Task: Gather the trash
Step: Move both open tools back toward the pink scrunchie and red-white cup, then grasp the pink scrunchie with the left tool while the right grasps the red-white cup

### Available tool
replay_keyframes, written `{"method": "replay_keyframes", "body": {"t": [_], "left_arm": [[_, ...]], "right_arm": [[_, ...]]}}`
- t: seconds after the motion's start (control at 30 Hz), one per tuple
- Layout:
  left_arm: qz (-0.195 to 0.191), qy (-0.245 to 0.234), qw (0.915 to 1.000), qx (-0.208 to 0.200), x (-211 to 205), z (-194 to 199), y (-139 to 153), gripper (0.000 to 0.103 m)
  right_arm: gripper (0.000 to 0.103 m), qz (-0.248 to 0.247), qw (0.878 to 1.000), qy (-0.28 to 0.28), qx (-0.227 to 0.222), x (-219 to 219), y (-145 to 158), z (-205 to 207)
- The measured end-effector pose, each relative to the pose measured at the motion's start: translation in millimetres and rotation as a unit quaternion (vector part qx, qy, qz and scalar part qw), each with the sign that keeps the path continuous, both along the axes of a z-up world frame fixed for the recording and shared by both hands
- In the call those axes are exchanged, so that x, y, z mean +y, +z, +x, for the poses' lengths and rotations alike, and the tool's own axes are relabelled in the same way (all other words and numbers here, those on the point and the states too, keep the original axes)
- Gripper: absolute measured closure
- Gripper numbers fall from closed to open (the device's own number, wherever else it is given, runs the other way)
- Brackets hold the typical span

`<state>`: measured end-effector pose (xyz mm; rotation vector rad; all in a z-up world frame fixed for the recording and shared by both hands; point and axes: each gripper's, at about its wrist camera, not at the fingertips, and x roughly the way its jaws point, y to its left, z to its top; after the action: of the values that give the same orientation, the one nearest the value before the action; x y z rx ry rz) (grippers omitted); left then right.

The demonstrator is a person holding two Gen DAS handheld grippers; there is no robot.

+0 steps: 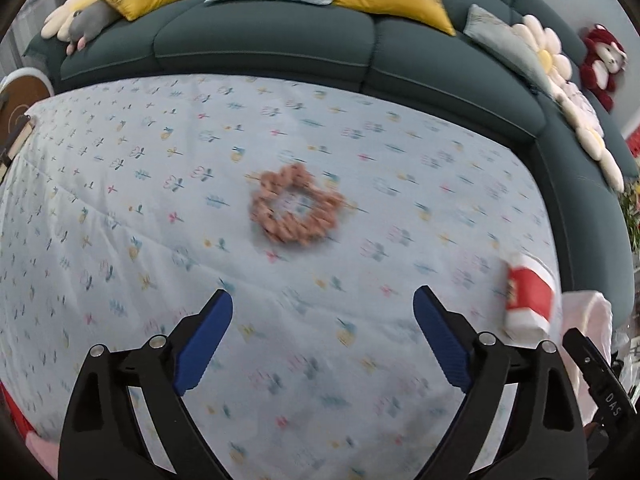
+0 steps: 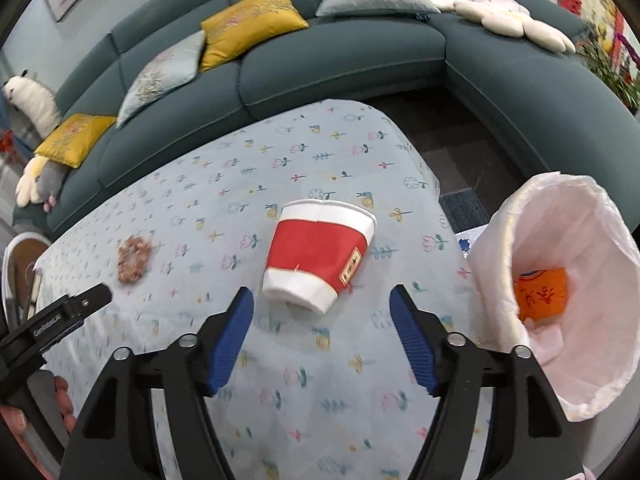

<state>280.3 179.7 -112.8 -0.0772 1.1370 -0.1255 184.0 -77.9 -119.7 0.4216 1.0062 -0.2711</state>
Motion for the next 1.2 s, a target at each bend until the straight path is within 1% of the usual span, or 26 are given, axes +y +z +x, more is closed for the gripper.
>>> {"method": "replay_keyframes", "body": {"t": [0.07, 0.3, 0.43, 0.47, 0.5, 0.53, 0.57, 0.6, 0.63, 0.7, 0.73, 0.77, 0.8, 0.83, 0.93, 0.97, 1.1, 1.2], "left_arm": [[-0.003, 0.001, 1.0000, 0.005, 7.3, 15.6, -7.2, 0.016], [-0.012, 0.003, 0.9997, 0.021, 22.9, 61.9, -34.0, 0.016], [-0.017, -0.004, 0.9995, 0.028, 22.9, 75.3, -45.6, 0.017], [-0.017, -0.008, 0.9993, 0.031, 21.2, 77.6, -49.8, 0.019], [-0.017, -0.011, 0.9992, 0.034, 19.1, 78.8, -52.2, 0.024], [-0.018, -0.014, 0.9991, 0.036, 17.5, 79.3, -54.3, 0.026], [-0.010, -0.017, 0.9993, 0.031, 14.4, 78.6, -54.9, 0.027], [-0.007, -0.023, 0.9994, 0.025, 11.1, 77.2, -54.5, 0.034], [-0.002, -0.030, 0.9993, 0.020, 6.9, 75.4, -53.9, 0.037], [0.001, -0.040, 0.9990, 0.017, -0.2, 72.9, -53.2, 0.056], [-0.003, -0.048, 0.9987, 0.018, -4.2, 69.9, -52.1, 0.062], [-0.006, -0.052, 0.9984, 0.020, -7.4, 68.0, -51.9, 0.074], [-0.011, -0.057, 0.9980, 0.024, -11.0, 64.6, -51.3, 0.079], [-0.011, -0.059, 0.9979, 0.023, -15.0, 60.3, -49.7, 0.080], [-0.019, -0.067, 0.9974, 0.020, -26.6, 46.7, -45.4, 0.089], [-0.024, -0.070, 0.9970, 0.020, -32.0, 39.8, -43.3, 0.090], [-0.031, -0.086, 0.9957, 0.016, -52.2, 15.6, -35.3, 0.093], [-0.036, -0.099, 0.9942, 0.022, -68.8, -3.3, -33.3, 0.094]], "right_arm": [[0.034, 0.010, 1.000, -0.007, 0.010, -1.1, -9.1, 13.8], [0.034, 0.019, 0.999, -0.027, 0.042, -2.4, -36.4, 44.4], [0.034, 0.025, 0.998, -0.033, 0.052, -1.7, -47.9, 55.5], [0.032, 0.025, 0.998, -0.031, 0.054, -0.9, -49.6, 57.7], [0.031, 0.023, 0.998, -0.029, 0.054, -0.2, -50.9, 59.9], [0.031, 0.020, 0.998, -0.028, 0.054, 0.8, -51.7, 61.2], [0.031, 0.018, 0.998, -0.026, 0.054, 1.2, -51.4, 61.5], [0.031, 0.016, 0.998, -0.024, 0.054, 1.9, -51.7, 62.0], [0.031, 0.016, 0.998, -0.023, 0.053, 2.0, -51.8, 61.6], [0.031, 0.019, 0.998, -0.020, 0.051, 0.6, -51.9, 61.1], [0.032, 0.022, 0.998, -0.021, 0.050, 0.0, -52.4, 59.9], [0.032, 0.024, 0.998, -0.020, 0.049, -0.1, -52.6, 58.7], [0.033, 0.026, 0.998, -0.018, 0.047, 0.0, -52.6, 57.1], [0.033, 0.026, 0.998, -0.016, 0.047, 0.7, -52.4, 55.0], [0.034, 0.026, 0.999, -0.008, 0.046, 3.1, -51.5, 47.7], [0.034, 0.028, 0.999, -0.007, 0.046, 4.0, -51.0, 43.8], [0.034, 0.031, 0.999, -0.008, 0.044, 4.0, -49.8, 28.0], [0.034, 0.039, 0.998, -0.012, 0.041, 2.4, -48.2, 11.9]]}}
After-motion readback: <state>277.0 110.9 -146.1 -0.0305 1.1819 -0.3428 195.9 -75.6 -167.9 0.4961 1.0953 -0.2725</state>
